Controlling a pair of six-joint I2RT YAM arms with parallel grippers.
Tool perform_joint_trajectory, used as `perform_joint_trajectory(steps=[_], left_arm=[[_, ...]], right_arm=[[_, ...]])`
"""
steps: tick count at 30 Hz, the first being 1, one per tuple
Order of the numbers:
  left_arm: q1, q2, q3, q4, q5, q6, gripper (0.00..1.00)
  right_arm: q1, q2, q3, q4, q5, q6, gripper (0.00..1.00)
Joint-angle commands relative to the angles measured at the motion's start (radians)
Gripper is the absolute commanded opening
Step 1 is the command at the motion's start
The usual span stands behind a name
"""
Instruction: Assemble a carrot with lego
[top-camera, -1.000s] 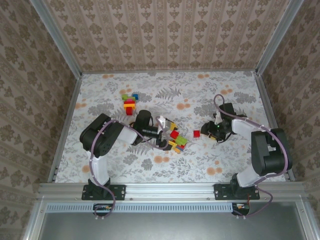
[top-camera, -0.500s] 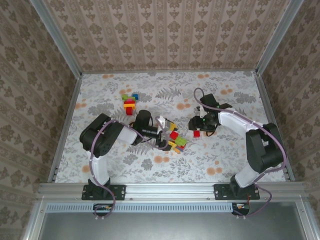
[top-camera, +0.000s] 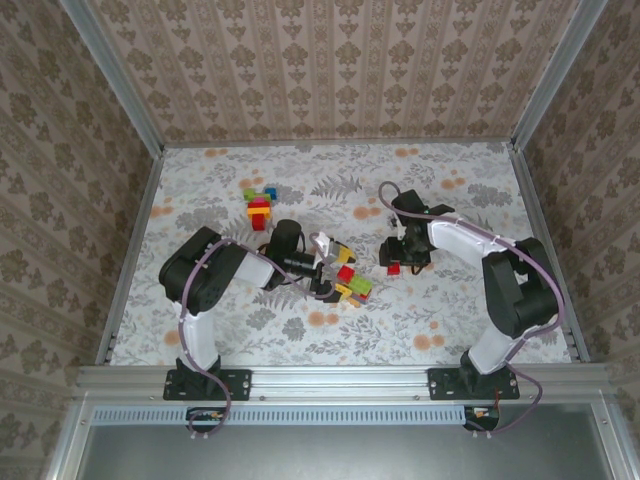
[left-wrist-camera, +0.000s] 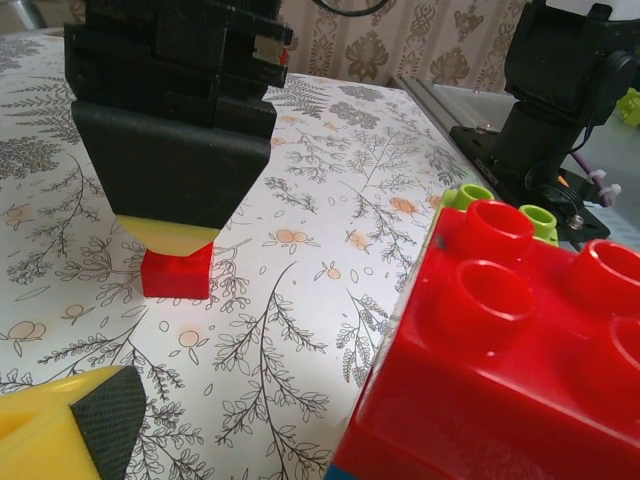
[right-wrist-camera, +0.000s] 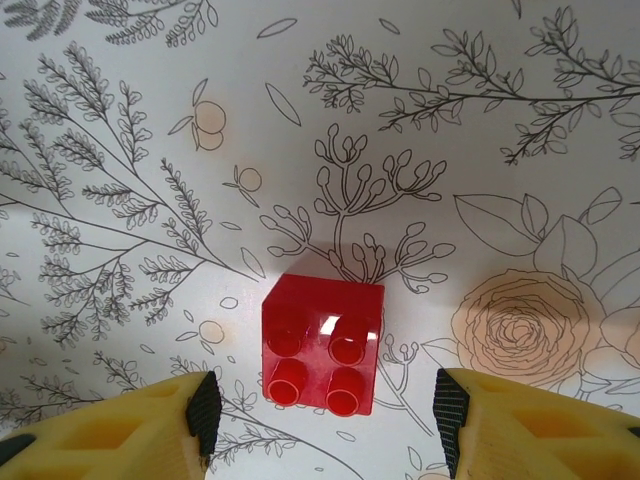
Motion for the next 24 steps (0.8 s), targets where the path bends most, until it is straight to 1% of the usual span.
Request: perform_joint_trajectory(steps=[1, 7, 12, 15, 24], left_arm=[[0.006, -0.021, 0.005, -0.018, 0.044, 0.000, 1.00], [0.004, -0.020, 0.010, -0.025, 0.055, 0.000, 1.00], [0.000, -0.019, 0.020, -0.029, 0.063, 0.000, 1.00], [-0.005, -0.019, 0.030, -0.037, 0.068, 0.000, 1.00], [-0.018, -0.013, 0.055, -0.062, 0.081, 0.005, 1.00]], right_arm=[[0.011, 0.028, 0.028, -0.032, 0.029, -0.021, 0.61], [0.020, 0.051, 0.039, -0.034, 0.044, -0.024, 0.61], [0.021, 0.063, 0.041, -0.033, 0.057, -0.025, 0.54], [0.022, 0.070, 0.041, -0.031, 0.061, -0.027, 0.53], [0.030, 0.099, 0.053, -0.027, 0.069, -0.031, 0.56]])
